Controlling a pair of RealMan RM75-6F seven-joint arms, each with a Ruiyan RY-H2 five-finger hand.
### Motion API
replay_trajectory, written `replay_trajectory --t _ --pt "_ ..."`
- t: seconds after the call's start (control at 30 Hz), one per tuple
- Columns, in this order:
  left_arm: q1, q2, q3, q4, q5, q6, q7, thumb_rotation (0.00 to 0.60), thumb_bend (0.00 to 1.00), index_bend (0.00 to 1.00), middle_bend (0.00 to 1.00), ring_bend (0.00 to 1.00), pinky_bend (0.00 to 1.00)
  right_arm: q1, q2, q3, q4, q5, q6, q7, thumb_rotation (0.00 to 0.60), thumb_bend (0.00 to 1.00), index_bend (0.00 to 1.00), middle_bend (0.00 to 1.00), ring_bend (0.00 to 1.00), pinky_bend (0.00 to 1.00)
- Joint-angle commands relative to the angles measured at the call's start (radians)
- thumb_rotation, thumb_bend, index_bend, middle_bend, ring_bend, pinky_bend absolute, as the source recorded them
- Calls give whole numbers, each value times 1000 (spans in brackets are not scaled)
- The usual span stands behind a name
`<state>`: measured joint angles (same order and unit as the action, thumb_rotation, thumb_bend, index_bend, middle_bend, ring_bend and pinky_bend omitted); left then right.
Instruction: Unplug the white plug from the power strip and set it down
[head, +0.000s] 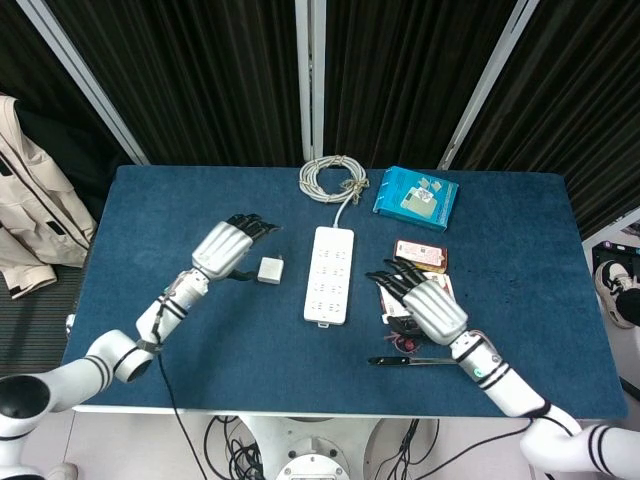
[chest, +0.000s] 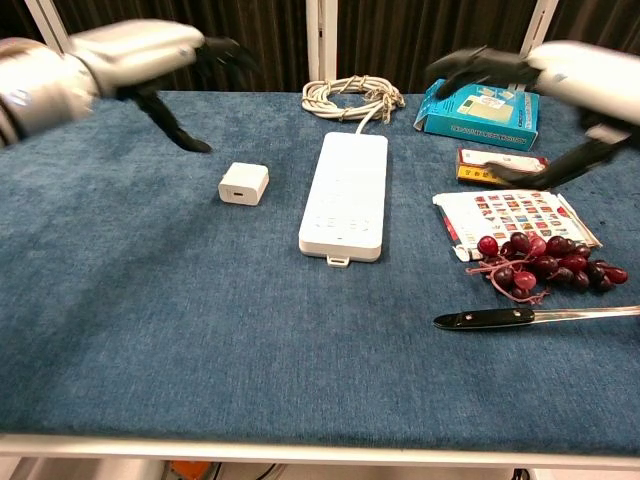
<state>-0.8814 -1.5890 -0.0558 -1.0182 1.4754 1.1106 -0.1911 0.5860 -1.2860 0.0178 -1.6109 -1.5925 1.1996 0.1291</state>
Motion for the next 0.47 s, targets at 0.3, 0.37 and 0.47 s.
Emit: replay_trajectory --t 0.3,0.37,0.47 --pt "420 422 31 -461 -241 285 248 600 108 172 237 146 190 -301 278 -76 -95 57 296 -67 600 327 11 106 0 12" --pt "476 442 42 -501 -252 338 262 600 108 172 236 146 179 -338 282 -82 -94 63 327 -69 600 327 2 101 0 12" --pt "555 451 60 -551 -239 424 275 600 108 172 235 146 177 -387 282 -92 -99 75 358 -57 600 327 0 93 0 9"
